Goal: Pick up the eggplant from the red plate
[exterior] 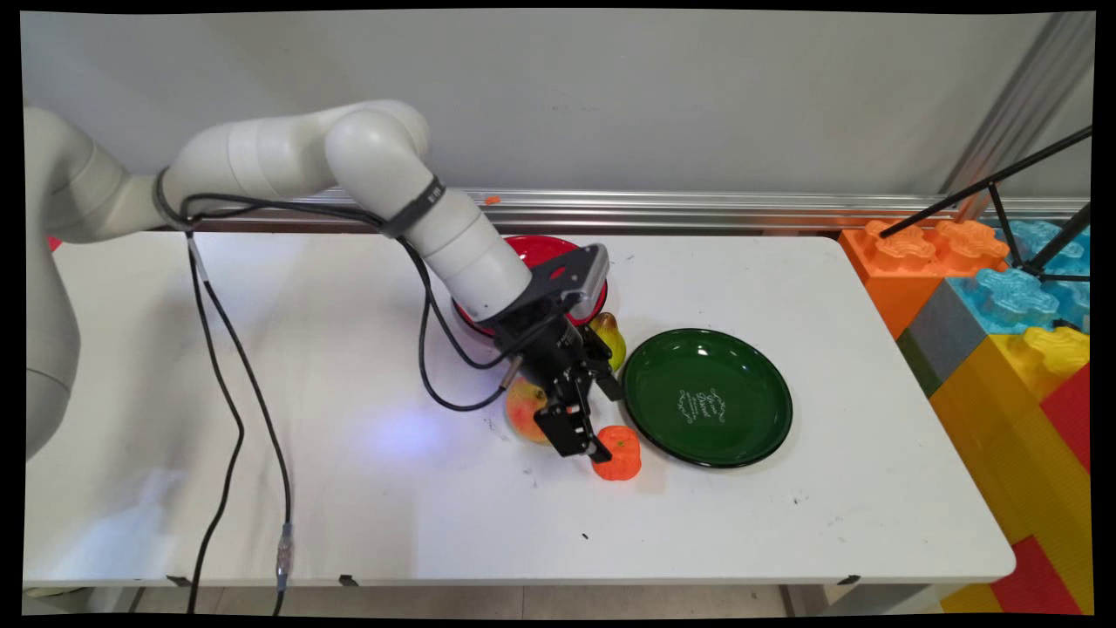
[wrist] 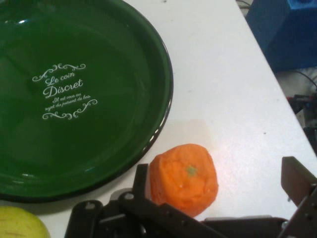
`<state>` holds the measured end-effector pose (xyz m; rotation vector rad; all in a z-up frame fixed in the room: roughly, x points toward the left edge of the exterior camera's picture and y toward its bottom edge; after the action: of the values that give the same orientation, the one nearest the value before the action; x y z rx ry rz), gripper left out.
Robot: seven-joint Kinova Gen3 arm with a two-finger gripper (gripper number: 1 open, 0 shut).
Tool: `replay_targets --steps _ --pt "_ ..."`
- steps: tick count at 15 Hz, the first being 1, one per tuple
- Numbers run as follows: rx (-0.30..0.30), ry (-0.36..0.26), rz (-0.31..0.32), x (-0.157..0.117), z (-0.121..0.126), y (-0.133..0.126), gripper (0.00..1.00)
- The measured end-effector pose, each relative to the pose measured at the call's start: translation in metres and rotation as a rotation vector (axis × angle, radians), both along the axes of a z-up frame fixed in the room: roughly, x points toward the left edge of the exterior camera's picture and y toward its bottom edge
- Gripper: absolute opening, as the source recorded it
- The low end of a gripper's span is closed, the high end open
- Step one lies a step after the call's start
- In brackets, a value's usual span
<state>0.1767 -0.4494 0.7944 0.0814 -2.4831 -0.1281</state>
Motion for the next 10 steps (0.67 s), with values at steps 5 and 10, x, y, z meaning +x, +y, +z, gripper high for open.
replay_targets --steps 5,10 --pt "0.01 -0.011 0.016 0.006 0.028 0.005 1.0" --pt "0.017 -0.02 0.035 0.018 0.054 0.0 1.0"
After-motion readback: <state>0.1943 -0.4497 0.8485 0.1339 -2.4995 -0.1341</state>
